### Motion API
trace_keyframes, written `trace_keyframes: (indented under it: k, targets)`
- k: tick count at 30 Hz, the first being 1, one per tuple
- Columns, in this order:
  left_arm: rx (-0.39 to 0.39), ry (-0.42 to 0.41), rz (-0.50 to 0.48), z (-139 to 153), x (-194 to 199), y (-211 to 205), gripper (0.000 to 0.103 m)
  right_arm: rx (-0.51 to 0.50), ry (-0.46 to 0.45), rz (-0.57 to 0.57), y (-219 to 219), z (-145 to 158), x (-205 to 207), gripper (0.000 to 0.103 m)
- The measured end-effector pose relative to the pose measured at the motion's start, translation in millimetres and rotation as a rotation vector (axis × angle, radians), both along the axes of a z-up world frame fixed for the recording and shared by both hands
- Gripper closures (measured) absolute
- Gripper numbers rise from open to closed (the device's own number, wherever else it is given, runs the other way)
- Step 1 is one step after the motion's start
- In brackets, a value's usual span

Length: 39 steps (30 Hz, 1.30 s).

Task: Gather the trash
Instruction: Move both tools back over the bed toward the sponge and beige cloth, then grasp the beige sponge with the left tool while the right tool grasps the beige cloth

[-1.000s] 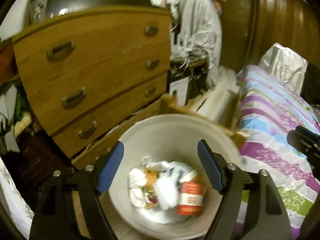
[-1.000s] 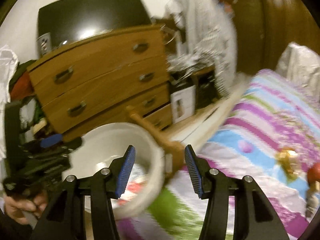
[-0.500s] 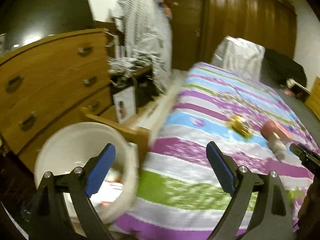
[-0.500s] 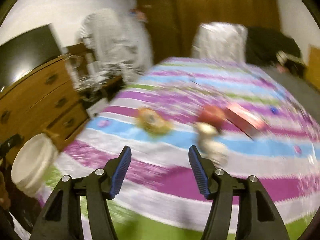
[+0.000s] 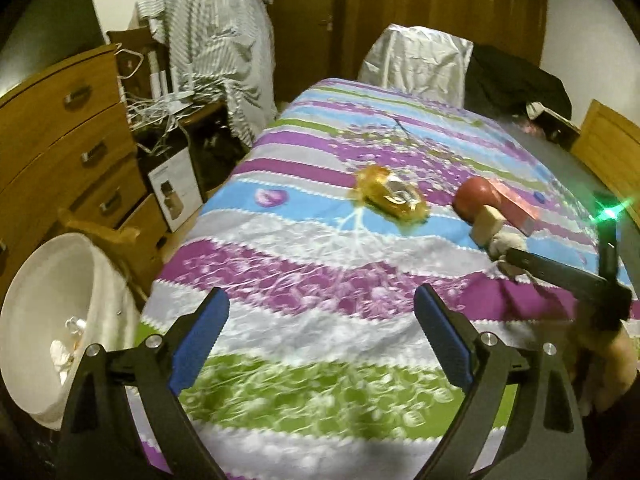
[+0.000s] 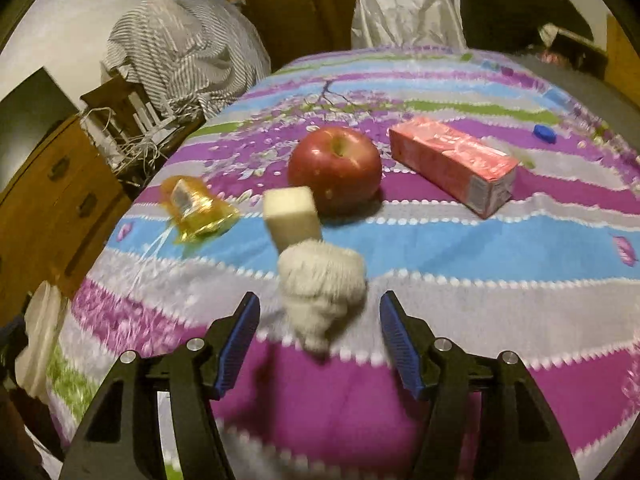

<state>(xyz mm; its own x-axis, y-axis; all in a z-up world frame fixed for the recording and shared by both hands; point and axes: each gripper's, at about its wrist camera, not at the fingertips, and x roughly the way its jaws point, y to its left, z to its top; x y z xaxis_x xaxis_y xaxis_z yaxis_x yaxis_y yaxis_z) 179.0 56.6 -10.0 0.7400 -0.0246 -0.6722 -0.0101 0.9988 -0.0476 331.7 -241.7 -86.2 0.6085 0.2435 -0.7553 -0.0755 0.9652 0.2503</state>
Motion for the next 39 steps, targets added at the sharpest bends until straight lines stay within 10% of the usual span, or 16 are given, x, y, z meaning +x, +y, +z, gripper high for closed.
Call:
trace_keyframes:
  k: [2,17,25,29,39]
  targets:
    - [-0.012,0.001,-0.018,1,7,-10,0.013,0.007,0.03,0.015,4,-5,10,0.065]
    - [-0.055,0.05,-0.35,-30,93,-147,0.014,0.154,-0.051,-0.075,-63,15,-137,0.067]
    - [-0.013,0.137,-0.317,-67,147,-203,0.04,0.226,-0.07,-0.101,-80,13,-149,0.067]
    - [-0.064,0.195,-0.302,-78,159,-196,0.069,0.234,-0.075,-0.097,-78,13,-151,0.067]
    - [-0.142,0.167,-0.319,-20,45,-86,0.071,0.165,-0.129,0.039,-45,43,-170,0.067]
